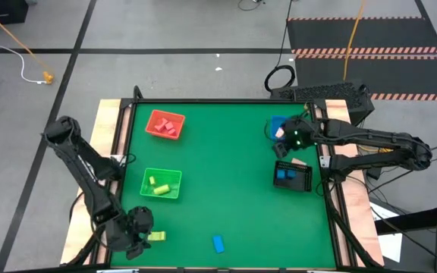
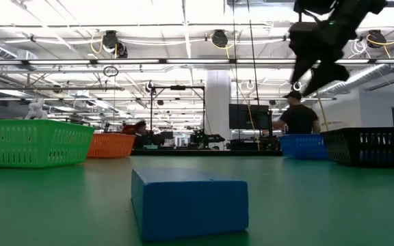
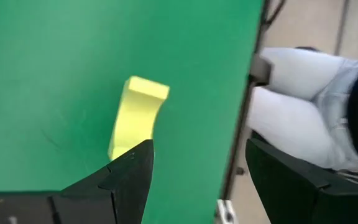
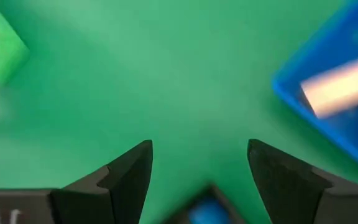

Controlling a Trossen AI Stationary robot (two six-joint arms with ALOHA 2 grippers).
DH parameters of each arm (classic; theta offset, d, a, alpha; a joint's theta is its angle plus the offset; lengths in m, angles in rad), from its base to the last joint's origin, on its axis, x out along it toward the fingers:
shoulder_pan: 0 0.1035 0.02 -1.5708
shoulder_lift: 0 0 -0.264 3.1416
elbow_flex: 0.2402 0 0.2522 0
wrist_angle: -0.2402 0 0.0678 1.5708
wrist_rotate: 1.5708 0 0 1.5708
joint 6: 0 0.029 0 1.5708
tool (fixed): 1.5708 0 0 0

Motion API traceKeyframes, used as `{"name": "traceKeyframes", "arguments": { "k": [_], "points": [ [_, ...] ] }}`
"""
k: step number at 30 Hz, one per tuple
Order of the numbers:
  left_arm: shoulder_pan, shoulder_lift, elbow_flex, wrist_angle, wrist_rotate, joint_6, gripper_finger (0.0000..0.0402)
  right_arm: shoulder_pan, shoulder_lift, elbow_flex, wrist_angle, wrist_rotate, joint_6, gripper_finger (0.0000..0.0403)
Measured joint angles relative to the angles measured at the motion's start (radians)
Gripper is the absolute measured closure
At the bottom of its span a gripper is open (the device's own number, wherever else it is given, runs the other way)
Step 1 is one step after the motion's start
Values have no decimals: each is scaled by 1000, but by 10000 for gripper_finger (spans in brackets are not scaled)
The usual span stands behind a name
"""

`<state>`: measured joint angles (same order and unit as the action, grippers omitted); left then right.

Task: Sort & place blocks by color
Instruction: Put the light brown block into the blue basket

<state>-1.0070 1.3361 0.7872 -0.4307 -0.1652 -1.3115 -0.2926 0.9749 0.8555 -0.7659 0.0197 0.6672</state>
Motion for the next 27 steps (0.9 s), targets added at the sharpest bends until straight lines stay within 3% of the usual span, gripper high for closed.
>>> {"name": "traceKeyframes", "arguments": {
  "k": [3, 8, 11, 22, 27],
  "points": [
    [-10, 37, 0, -1, -2, -6, 147, 10, -12, 0, -161, 17, 32, 157],
    [7, 61, 0, -1, -2, 37, 147, 9, -14, 0, -491, 153, 101, 170],
    [33, 60, 0, 1, -3, 65, 147, 9, -10, -5, -595, 165, 140, 174],
    [131, 60, 0, 7, -3, 225, 147, 9, 51, -80, -511, 221, 119, 185],
    [179, 58, 0, 22, -3, 300, 147, 20, 127, -80, -505, 187, 109, 188]
  ]
}}
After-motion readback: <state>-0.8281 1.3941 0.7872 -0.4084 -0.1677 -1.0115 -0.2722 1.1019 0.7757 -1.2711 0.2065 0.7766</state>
